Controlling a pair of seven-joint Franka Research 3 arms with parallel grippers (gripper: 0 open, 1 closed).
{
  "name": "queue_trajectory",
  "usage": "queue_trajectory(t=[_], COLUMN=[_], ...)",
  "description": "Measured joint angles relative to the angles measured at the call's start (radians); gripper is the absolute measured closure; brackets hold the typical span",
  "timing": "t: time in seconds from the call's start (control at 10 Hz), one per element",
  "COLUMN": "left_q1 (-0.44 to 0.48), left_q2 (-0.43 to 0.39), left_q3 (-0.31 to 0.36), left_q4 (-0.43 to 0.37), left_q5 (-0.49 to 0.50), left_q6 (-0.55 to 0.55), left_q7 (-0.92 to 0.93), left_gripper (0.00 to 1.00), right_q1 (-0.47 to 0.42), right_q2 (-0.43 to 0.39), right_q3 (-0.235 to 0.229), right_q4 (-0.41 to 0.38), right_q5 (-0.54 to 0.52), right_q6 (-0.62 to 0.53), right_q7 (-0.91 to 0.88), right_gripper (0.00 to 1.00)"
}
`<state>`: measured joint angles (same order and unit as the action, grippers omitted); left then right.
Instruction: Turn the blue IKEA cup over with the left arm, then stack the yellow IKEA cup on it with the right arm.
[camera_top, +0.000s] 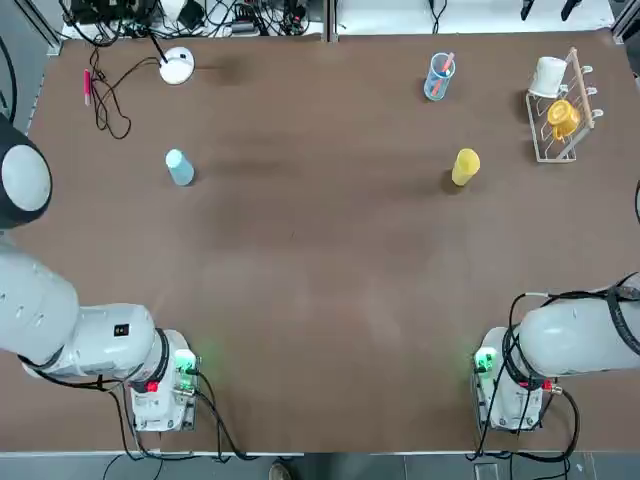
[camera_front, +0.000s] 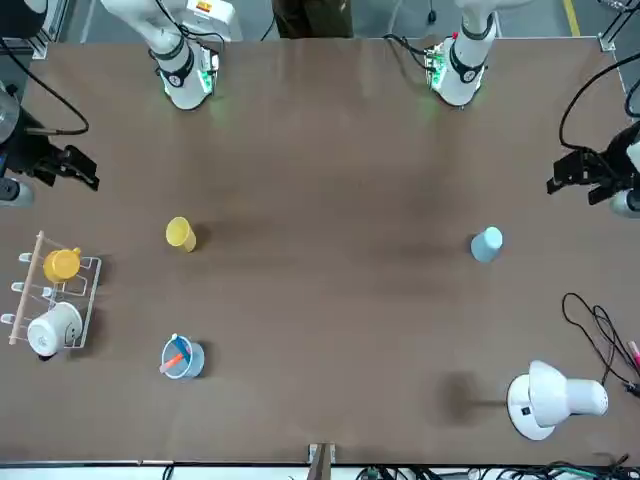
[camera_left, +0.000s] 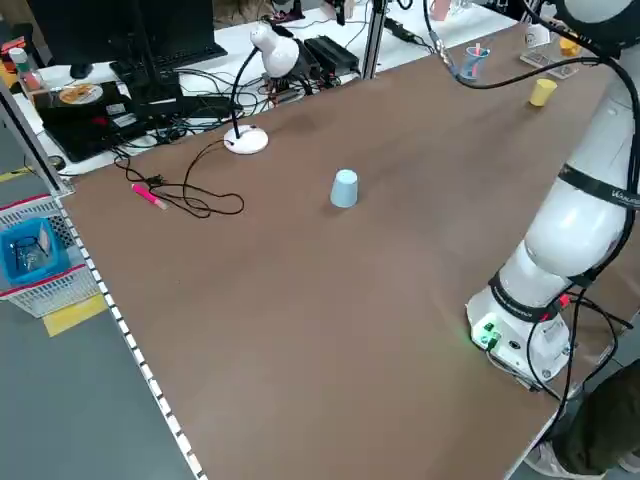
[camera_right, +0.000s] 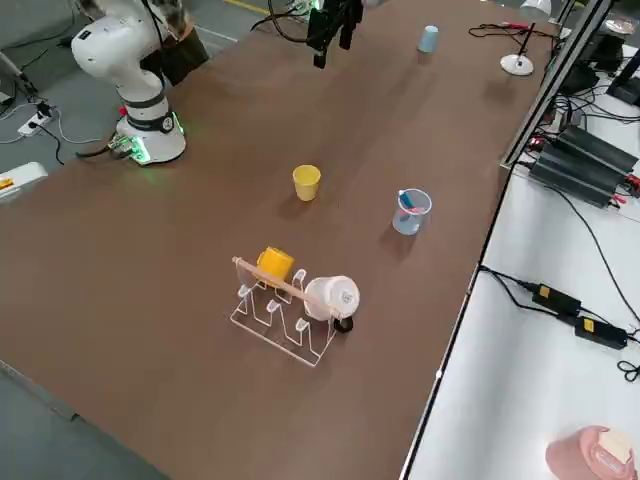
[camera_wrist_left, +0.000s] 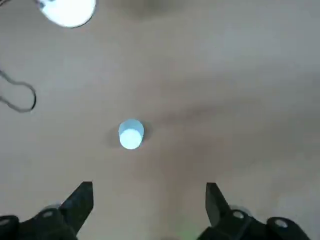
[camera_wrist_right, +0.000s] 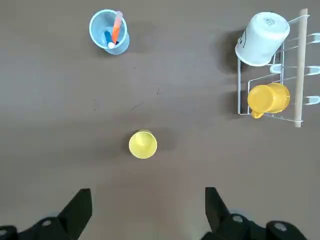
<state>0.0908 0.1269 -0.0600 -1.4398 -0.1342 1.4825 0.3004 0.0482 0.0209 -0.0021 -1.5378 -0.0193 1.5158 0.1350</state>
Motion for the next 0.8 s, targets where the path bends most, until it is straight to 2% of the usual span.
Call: queue_trajectory(t=[0.3,0.6,0.8], left_q1=[0.075,0.194,0.259], left_q2=[0.031,0.091,0.13], left_q3=[0.002,0.003,0.003], left_q4=[-0.004,-0.011,-0.013], left_q5=[-0.065,-0.139,-0.21], left_q6=[-0.002,-0.003,-0.003], left_q7=[0.289,0.65,0.83], left_gripper=[0.01,0.01,0.01], right_q1=[0.001,0.002,0.002], right_q2=[0.0,-0.001,-0.019], right_q3=[0.002,0.003,0.003], right_q4=[-0.001,-0.003,-0.043], right_q5=[0.0,0.0,0.0], right_q6=[-0.006,-0.011,-0.004], right_q7=[0.003,0.005,0.005], right_gripper=[0.0,0.0,0.0])
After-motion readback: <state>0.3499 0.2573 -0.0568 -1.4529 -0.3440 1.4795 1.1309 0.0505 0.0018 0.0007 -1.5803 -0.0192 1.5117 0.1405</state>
